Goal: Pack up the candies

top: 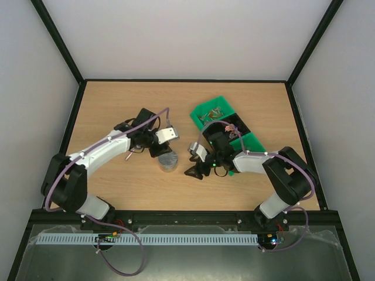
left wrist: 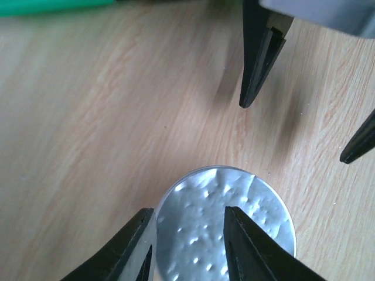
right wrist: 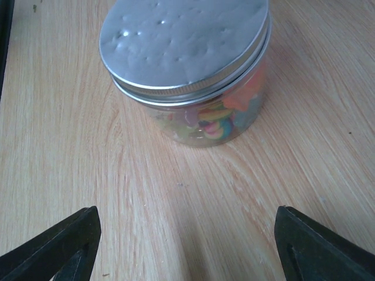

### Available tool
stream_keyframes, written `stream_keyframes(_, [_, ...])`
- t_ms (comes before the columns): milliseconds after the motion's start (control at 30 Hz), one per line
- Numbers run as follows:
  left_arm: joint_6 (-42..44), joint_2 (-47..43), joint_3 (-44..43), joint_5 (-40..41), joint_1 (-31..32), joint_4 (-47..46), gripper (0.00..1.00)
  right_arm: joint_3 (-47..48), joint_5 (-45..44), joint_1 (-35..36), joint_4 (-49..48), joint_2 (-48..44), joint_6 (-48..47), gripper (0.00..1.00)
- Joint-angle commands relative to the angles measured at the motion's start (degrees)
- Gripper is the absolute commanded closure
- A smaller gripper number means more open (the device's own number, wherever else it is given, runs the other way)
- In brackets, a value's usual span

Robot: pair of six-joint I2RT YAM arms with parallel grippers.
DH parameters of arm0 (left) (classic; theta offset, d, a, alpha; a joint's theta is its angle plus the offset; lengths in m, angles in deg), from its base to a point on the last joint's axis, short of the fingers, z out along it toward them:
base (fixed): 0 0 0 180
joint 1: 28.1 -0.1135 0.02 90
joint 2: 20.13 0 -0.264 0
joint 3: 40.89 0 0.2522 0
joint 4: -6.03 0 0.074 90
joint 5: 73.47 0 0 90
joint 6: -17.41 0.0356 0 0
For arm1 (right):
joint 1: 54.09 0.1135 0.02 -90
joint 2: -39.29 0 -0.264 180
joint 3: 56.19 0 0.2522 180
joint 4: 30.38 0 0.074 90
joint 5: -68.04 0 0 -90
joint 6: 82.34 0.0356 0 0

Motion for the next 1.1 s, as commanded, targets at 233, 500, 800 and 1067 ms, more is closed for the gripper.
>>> stream_keyframes(233, [5.17,-2.14,6.89,3.11,0.70,1.32,0.69,2.52,0.50,0.07,-4.67,3.76,2.59,0.14])
stream_keyframes(500, [6.16,-3.18,3.75,2.35,0.17,2.45,0.64,1.77,-2.59,1.78,-14.00,6.99,2.51,0.07])
stream_keyframes(800, [1.11,-6.04,1.93,-4.85,-7.14,2.33,0.15,3.18,-4.90,4.66,-26.51,13.32,3.30,0.01])
stream_keyframes(1067, [2.23,-4.96,3.30,-5.91,-7.26,1.37,0.09,3.50,-3.82,5.80,-32.90,18.11,4.10,0.01])
